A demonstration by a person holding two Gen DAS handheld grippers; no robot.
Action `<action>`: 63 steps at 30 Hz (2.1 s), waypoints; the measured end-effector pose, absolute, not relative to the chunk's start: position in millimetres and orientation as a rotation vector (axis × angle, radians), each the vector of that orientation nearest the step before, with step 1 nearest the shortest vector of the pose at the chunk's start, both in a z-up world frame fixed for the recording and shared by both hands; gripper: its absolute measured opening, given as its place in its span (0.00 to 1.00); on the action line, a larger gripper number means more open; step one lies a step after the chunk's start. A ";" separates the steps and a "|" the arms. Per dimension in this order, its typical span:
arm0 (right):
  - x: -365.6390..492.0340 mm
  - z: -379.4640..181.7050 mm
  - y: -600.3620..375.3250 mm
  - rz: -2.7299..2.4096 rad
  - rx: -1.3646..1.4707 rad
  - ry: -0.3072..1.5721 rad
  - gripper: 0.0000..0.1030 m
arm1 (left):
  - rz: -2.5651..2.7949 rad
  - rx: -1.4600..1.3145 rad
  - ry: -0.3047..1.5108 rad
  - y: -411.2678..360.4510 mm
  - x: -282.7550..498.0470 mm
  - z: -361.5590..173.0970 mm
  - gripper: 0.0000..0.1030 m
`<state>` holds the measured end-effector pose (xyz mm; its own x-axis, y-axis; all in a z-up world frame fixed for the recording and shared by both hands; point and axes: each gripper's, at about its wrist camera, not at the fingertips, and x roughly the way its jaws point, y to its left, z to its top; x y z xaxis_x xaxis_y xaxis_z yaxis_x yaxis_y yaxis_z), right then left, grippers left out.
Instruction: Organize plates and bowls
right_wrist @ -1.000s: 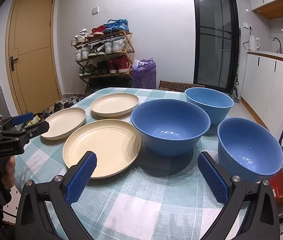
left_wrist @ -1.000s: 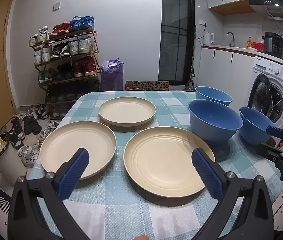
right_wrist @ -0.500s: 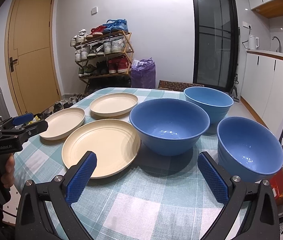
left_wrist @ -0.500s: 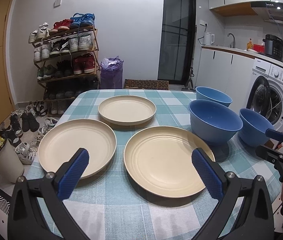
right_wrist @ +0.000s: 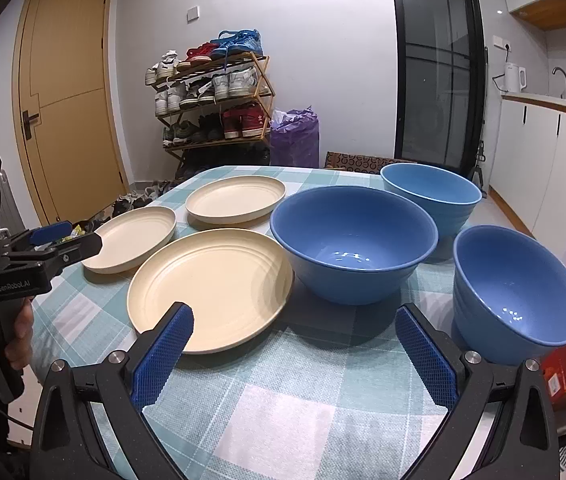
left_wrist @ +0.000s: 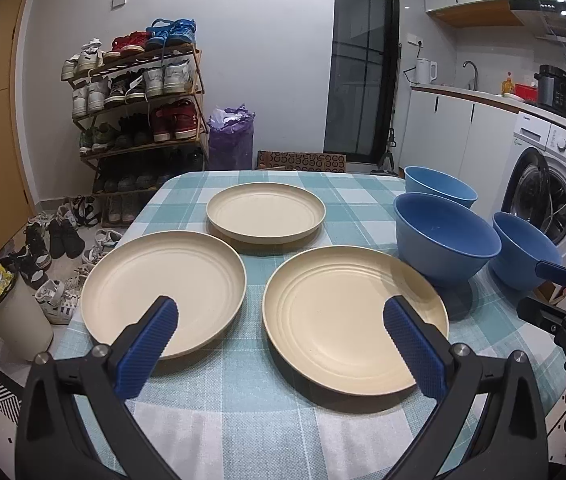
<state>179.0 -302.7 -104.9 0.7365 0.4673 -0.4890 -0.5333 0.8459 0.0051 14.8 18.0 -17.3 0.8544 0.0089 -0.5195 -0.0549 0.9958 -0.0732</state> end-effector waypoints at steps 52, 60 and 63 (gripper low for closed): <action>262.7 -26.7 -265.0 0.591 -0.155 0.531 1.00 | 0.058 -0.052 0.588 44.7 89.7 35.6 1.00; 278.3 -12.3 -259.7 0.594 -0.157 0.547 1.00 | 0.065 -0.058 0.601 57.8 107.0 46.7 1.00; 283.6 -5.8 -256.3 0.594 -0.158 0.551 1.00 | 0.083 -0.062 0.601 63.0 112.7 49.9 1.00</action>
